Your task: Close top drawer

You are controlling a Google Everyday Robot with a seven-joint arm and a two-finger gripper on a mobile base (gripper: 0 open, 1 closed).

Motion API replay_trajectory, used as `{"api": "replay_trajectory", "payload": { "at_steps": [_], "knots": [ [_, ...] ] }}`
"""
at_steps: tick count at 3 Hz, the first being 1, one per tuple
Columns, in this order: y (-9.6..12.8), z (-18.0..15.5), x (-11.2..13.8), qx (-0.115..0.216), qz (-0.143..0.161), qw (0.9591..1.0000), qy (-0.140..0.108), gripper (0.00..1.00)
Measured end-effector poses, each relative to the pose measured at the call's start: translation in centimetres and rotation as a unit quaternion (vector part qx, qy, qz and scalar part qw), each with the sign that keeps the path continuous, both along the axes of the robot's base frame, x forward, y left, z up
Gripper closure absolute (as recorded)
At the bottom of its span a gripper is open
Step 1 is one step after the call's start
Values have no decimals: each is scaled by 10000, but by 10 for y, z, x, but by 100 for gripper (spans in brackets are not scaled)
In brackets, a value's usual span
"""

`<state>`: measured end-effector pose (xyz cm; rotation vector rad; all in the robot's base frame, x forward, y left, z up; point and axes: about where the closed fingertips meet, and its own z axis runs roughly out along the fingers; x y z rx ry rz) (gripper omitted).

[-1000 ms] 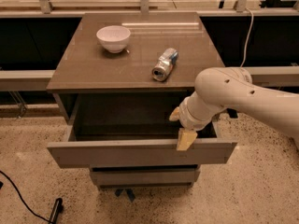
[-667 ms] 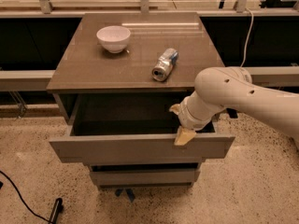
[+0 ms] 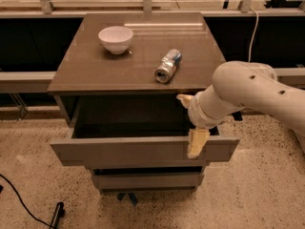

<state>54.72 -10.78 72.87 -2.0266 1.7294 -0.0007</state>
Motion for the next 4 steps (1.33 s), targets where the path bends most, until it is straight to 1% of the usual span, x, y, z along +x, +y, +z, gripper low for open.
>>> {"api": "replay_trajectory", "payload": {
  "at_steps": [1,2,3,4],
  "knots": [
    [-5,14,-27,171,44,9998,21,14],
    [-10,14,-59,506,-7,9985,217,38],
    [-5,-1,-82,1112,-19,9934,278,60],
    [-8,5,-85,1247,-49,9920,214,84]
  ]
}}
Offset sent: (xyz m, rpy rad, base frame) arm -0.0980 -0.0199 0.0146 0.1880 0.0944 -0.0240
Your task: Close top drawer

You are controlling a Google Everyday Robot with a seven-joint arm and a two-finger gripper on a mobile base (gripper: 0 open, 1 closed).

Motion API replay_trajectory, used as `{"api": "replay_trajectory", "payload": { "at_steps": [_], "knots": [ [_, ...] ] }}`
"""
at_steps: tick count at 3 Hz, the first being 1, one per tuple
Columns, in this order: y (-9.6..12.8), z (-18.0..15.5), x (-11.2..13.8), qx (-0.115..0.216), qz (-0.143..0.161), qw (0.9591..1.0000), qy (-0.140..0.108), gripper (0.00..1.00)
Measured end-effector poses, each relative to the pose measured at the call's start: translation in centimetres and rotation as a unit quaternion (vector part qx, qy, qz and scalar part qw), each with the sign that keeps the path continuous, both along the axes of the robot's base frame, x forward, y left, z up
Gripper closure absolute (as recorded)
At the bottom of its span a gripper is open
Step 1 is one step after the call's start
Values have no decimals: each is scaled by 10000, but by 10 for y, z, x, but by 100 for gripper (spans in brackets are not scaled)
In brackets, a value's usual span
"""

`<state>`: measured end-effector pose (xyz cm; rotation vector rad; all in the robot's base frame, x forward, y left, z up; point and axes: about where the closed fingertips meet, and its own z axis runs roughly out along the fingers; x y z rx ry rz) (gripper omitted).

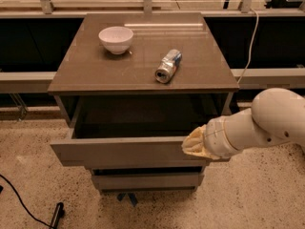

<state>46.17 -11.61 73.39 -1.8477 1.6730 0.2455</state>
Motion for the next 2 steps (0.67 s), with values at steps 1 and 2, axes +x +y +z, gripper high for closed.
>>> {"api": "replay_trajectory", "payload": {
  "at_steps": [1,2],
  "knots": [
    [1,0,0,-2,13,10000,-5,100],
    [16,-21,-7,430,92,9990,-22,100]
  ]
}}
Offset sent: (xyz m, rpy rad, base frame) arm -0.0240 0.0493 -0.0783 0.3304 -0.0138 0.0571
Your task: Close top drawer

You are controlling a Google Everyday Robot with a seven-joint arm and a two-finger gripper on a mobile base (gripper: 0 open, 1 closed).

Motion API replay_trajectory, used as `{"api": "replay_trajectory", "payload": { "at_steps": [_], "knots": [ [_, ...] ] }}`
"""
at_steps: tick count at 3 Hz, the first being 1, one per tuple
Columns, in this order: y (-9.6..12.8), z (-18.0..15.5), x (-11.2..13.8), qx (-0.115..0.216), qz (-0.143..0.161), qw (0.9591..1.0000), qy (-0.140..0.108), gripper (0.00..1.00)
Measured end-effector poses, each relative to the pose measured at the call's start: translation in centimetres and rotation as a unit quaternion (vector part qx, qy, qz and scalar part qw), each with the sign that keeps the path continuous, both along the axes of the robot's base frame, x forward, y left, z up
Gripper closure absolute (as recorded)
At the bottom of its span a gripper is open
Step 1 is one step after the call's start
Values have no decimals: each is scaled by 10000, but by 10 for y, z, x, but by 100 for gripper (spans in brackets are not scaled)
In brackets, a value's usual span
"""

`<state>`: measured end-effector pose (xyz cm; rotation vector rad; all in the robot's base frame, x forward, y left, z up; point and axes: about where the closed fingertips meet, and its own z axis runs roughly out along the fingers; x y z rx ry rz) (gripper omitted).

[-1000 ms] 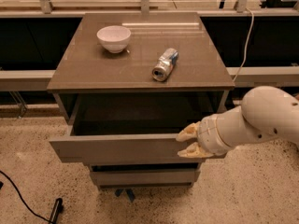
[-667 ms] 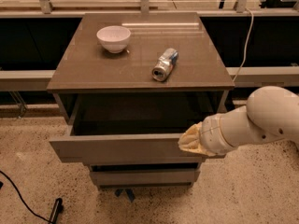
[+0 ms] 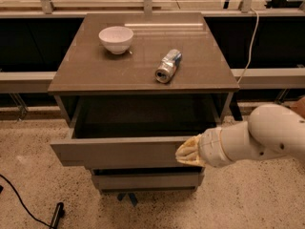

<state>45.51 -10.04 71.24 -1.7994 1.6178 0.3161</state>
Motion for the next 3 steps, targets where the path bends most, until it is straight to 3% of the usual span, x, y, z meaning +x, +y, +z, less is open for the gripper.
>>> {"api": "replay_trajectory", "payload": {
  "at_steps": [1,3],
  "knots": [
    [37,-43,-12,753,201,9969,-139,100],
    [93,-96,-1,1853,401,9813,-338,100]
  ]
}}
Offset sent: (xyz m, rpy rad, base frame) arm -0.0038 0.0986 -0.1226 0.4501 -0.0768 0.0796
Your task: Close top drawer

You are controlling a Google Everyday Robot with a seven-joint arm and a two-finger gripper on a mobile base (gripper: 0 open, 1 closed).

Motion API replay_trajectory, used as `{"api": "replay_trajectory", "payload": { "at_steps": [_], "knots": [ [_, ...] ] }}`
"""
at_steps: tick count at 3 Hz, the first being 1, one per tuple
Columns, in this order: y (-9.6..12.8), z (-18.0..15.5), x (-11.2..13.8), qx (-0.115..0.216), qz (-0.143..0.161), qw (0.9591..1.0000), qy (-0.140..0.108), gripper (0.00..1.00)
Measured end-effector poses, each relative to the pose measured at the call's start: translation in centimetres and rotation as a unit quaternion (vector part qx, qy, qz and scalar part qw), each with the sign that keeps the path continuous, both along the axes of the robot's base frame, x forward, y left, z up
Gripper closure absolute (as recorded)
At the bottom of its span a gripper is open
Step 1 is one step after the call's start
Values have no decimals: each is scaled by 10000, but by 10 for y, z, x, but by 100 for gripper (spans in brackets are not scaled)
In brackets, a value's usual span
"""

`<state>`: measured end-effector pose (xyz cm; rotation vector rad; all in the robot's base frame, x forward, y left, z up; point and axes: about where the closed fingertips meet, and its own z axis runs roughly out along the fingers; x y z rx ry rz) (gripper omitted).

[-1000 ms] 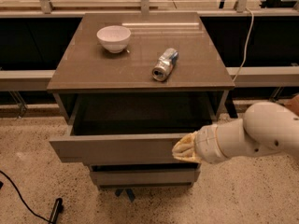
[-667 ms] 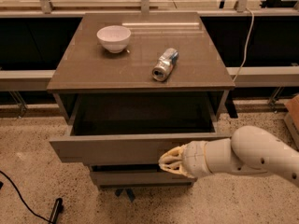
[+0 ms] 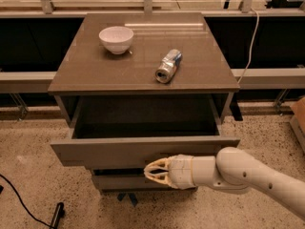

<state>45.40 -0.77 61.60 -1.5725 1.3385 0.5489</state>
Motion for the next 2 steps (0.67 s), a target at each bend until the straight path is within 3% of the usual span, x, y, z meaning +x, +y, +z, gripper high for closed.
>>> {"api": "replay_trajectory", "payload": {
  "at_steps": [2],
  "knots": [
    [30,-20,35,467,57,9989,-91,100]
  ]
}}
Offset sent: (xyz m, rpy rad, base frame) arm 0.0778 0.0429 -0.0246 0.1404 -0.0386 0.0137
